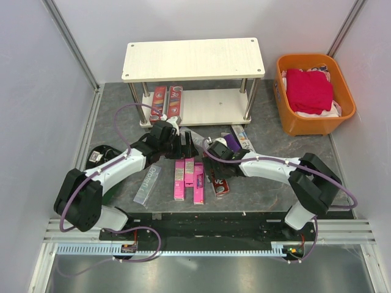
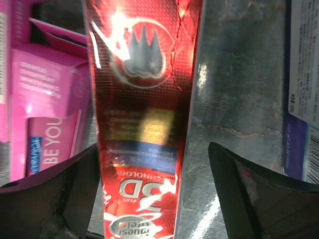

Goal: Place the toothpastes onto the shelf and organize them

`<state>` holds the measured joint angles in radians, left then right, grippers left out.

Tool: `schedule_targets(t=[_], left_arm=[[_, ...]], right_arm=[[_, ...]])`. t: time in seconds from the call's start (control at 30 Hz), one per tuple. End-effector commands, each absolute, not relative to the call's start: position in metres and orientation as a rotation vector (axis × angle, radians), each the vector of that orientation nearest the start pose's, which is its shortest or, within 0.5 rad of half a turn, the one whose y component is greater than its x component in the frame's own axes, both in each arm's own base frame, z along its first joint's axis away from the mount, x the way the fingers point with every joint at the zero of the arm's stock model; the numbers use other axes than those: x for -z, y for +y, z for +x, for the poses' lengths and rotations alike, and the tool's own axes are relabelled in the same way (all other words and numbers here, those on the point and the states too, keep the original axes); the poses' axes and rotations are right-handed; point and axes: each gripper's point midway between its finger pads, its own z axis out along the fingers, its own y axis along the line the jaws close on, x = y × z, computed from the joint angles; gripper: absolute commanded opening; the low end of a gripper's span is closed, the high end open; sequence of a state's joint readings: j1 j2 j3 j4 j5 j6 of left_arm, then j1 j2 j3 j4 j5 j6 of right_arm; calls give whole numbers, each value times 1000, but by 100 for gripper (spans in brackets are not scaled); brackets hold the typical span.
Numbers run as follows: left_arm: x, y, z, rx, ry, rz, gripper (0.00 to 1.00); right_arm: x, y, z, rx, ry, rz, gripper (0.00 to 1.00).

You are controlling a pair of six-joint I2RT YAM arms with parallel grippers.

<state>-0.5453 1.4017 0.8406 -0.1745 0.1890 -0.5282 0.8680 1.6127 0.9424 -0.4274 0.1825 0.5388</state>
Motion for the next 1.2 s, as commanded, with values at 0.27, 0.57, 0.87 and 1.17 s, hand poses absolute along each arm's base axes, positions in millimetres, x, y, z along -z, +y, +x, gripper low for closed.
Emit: schedule_targets(t=[0.27, 0.57, 0.87, 1.17], left_arm=[[-133, -237, 298, 815, 2320, 44, 97], [-143, -249, 298, 983, 2271, 55, 98], [-160, -279, 293, 1295, 2188, 83, 99], [-169, -295, 289, 1469, 2136, 116, 97]], right_arm=[[-26, 255, 231, -206, 2617, -333, 59], [-73, 268, 244, -315, 2495, -305, 50], [-124, 286, 246, -492, 2356, -294, 47], [-157, 303, 247, -602, 2255, -283, 48]])
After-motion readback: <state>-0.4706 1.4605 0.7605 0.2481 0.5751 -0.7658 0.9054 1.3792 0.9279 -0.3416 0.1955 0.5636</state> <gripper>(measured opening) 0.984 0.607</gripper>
